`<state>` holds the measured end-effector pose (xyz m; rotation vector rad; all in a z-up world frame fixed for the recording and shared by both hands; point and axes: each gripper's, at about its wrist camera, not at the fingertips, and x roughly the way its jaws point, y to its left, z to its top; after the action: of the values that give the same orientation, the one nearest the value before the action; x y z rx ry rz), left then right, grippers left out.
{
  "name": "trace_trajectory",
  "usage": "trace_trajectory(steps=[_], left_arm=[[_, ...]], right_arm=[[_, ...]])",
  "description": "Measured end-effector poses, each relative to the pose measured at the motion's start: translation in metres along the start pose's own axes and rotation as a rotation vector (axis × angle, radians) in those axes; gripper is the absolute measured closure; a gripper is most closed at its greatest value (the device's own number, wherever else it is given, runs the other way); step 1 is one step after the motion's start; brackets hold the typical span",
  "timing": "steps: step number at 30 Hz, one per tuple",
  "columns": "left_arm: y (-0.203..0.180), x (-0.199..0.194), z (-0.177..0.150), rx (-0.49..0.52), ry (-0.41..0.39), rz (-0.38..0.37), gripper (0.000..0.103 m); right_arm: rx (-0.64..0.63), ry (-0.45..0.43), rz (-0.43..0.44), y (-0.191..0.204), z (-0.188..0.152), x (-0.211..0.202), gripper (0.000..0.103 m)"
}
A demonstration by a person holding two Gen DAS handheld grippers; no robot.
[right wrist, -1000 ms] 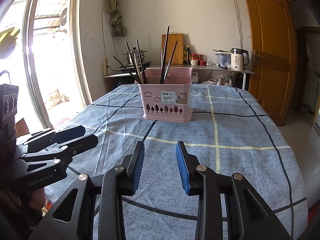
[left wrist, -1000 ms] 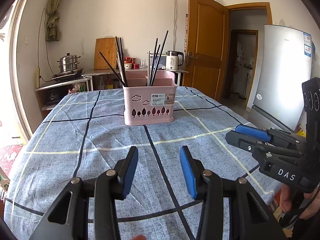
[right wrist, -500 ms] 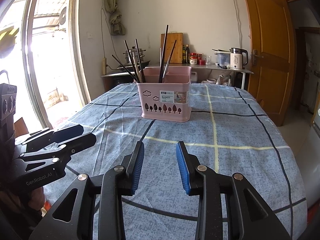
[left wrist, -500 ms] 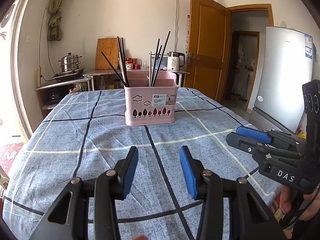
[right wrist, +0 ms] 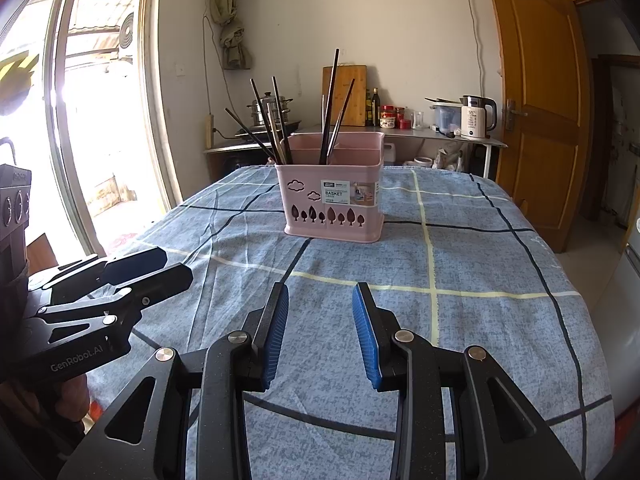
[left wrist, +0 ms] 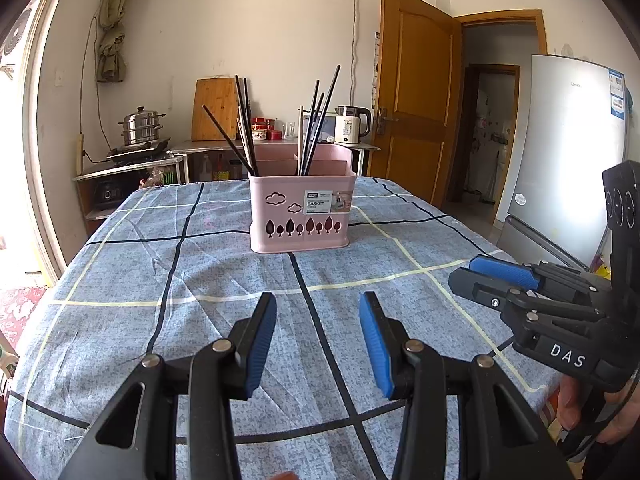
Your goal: Organize utensils
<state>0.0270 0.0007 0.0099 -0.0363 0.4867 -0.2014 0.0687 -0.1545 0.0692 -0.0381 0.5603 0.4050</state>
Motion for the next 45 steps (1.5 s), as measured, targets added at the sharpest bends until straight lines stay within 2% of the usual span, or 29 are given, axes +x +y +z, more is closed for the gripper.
trace_trajectory(steps=[45], left_arm=[[-0.0029, -0.0016, 0.0002, 0.001, -0.013, 0.021, 0.058]], right_arm=[[0.004, 0.003, -0.001, -0.0001, -0.0008, 0.0002, 0.069]])
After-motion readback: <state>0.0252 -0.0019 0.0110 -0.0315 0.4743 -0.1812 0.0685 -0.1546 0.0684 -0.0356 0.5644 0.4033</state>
